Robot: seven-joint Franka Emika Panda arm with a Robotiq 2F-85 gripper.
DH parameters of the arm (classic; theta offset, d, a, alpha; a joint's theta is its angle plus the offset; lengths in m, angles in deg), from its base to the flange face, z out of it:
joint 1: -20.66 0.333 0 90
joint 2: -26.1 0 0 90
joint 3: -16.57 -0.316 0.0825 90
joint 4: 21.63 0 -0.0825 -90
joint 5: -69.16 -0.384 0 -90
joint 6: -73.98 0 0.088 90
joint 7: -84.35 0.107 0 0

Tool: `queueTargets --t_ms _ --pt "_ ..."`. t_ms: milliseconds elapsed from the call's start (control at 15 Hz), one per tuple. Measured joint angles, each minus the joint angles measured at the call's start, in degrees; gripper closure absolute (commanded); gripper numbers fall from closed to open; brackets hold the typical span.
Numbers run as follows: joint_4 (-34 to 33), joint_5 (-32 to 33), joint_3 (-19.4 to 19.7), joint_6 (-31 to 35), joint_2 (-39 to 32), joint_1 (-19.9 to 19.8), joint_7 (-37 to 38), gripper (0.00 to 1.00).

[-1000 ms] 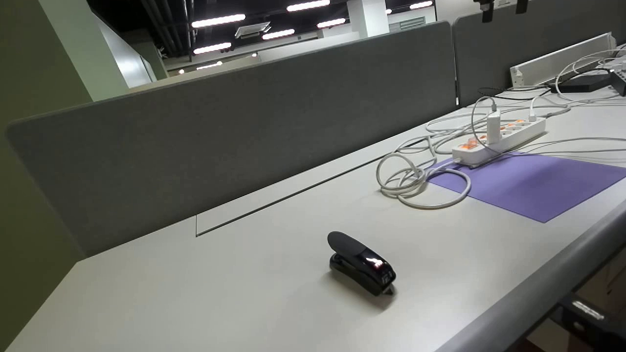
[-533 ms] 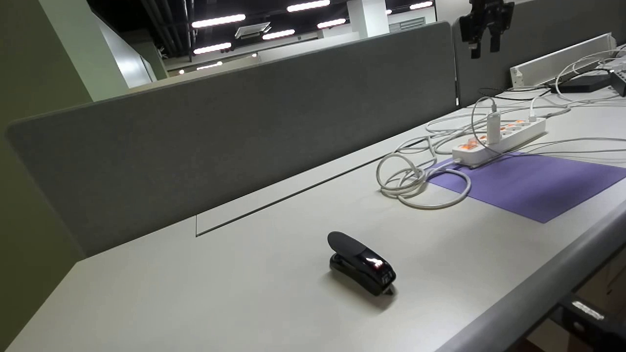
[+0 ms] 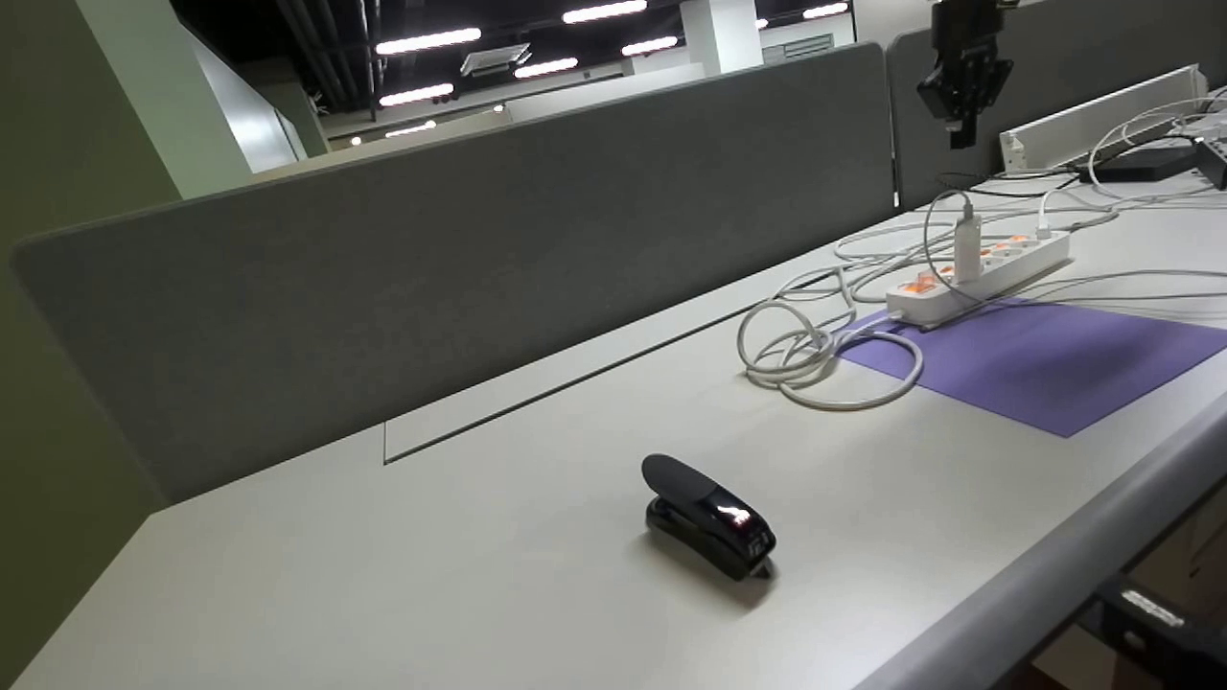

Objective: Turn on the third switch from the right

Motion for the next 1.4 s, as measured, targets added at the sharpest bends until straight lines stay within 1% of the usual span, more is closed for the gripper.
queueTargets --t_ms 200,600,1000,1400 --pt "0.02 0.04 -0.31 0.00 -0.12 -0.04 0.00 1.00" --pt "-0.91 -0.13 -0.57 -0.45 -1.28 -0.54 0.17 1.00" --pt "-9.18 -0.13 -0.44 -2.39 -10.15 -3.86 0.22 1.00" --pt "-16.21 -0.04 -1.25 -2.21 -19.05 -4.33 1.12 1.00"
